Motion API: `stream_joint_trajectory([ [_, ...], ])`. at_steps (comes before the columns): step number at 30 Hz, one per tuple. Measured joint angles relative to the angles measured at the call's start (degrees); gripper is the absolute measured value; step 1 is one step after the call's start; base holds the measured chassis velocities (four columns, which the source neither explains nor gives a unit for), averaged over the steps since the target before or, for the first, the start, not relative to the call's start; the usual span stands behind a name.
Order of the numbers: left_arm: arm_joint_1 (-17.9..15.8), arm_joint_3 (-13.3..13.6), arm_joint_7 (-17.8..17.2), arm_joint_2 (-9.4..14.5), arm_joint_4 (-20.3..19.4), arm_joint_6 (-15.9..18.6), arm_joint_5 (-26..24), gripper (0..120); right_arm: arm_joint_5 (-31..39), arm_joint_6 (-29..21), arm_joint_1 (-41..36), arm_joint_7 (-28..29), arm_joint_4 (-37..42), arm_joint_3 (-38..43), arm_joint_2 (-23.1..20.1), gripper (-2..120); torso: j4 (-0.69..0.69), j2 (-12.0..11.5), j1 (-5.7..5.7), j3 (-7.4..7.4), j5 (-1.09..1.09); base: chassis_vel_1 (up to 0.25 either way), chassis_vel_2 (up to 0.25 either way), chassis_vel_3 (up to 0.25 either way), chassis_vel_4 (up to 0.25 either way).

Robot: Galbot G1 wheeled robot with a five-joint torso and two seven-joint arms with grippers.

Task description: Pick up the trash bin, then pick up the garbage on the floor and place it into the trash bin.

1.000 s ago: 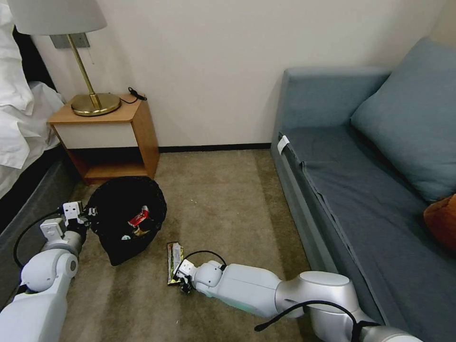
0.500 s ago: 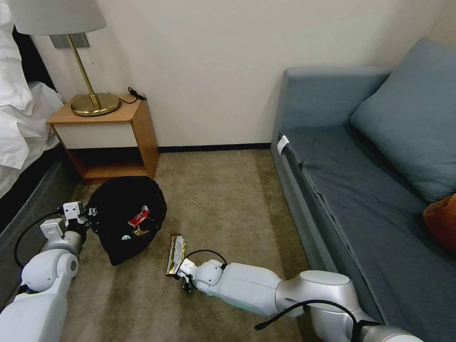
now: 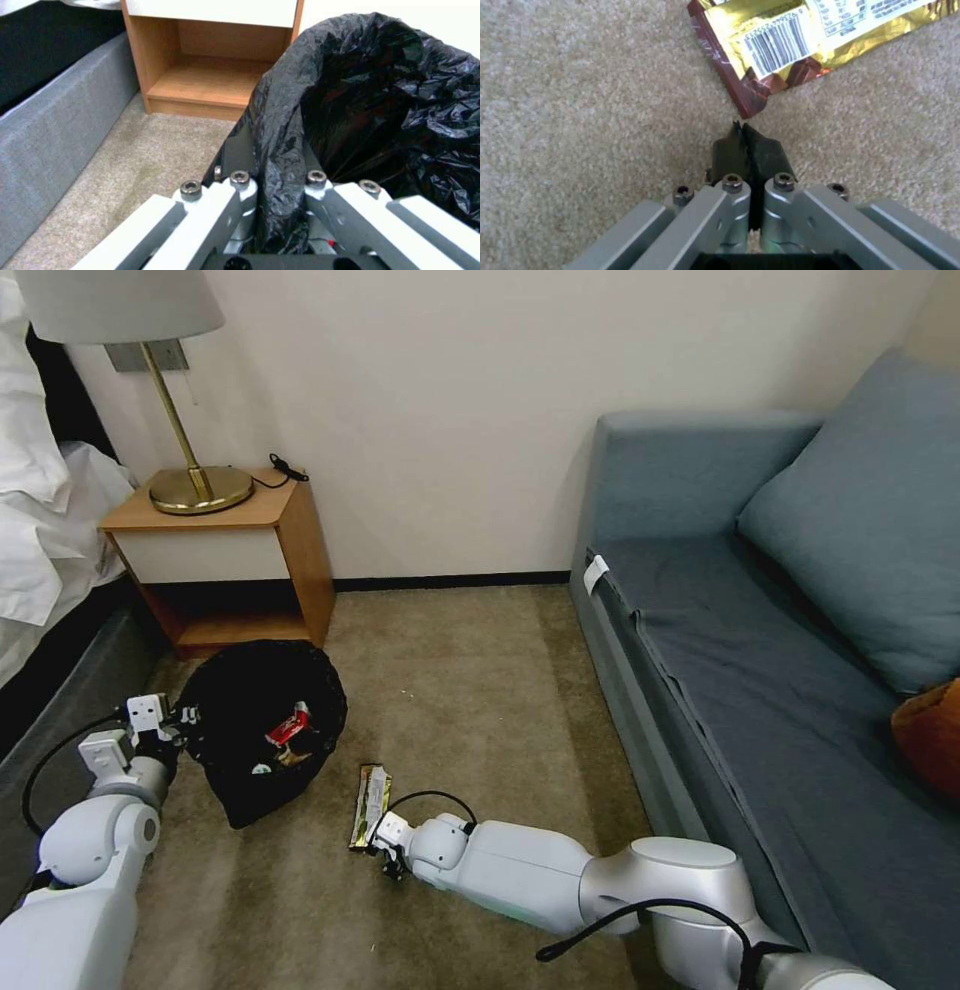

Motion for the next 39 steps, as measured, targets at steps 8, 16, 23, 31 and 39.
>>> stream_joint_trajectory([
  [8, -0.37, -0.06, -0.06, 0.09, 0.6, -0.05, -0.1, 4, -1.33, 1.05, -0.02, 0.07, -0.44, 0.59, 0.0, 0, 0.0, 0.0, 0.0, 0.0, 0.0, 0.0, 0.0, 0.0, 0.0],
  [16, -0.63, 0.04, -0.21, 0.18, 0.83, -0.05, -0.12, 4, -1.44, 2.19, 0.43, 1.09, -0.43, 1.18, 0.0, 25, 0.0, 0.0, 0.0, 0.0, 0.0, 0.0, 0.0, 0.0, 0.0],
  [23, -0.84, 0.05, -0.25, 0.55, 0.88, 0.04, -0.37, 4, -1.28, 3.81, 1.21, 1.31, -0.36, 1.62, 0.0, 51, 0.0, 0.0, 0.0, 0.0, 0.02, 0.0, 0.0, 0.0, 0.0],
  [31, -0.86, 0.0, -0.29, 1.28, 0.89, 0.19, -0.84, 4, -0.8, 5.0, 1.92, 1.3, 0.04, 2.27, 0.0, 80, 0.0, 0.0, 0.0, 0.0, 0.01, 0.0, 0.0, 0.0, 0.0],
  [39, -0.93, 0.06, -0.3, 1.47, 0.89, 0.24, -0.98, 4, 0.14, 7.54, 2.09, 1.0, -0.32, 2.39, 0.0, 100, 0.0, 0.0, 0.0, 0.0, 0.01, 0.0, 0.0, 0.0, 0.0],
])
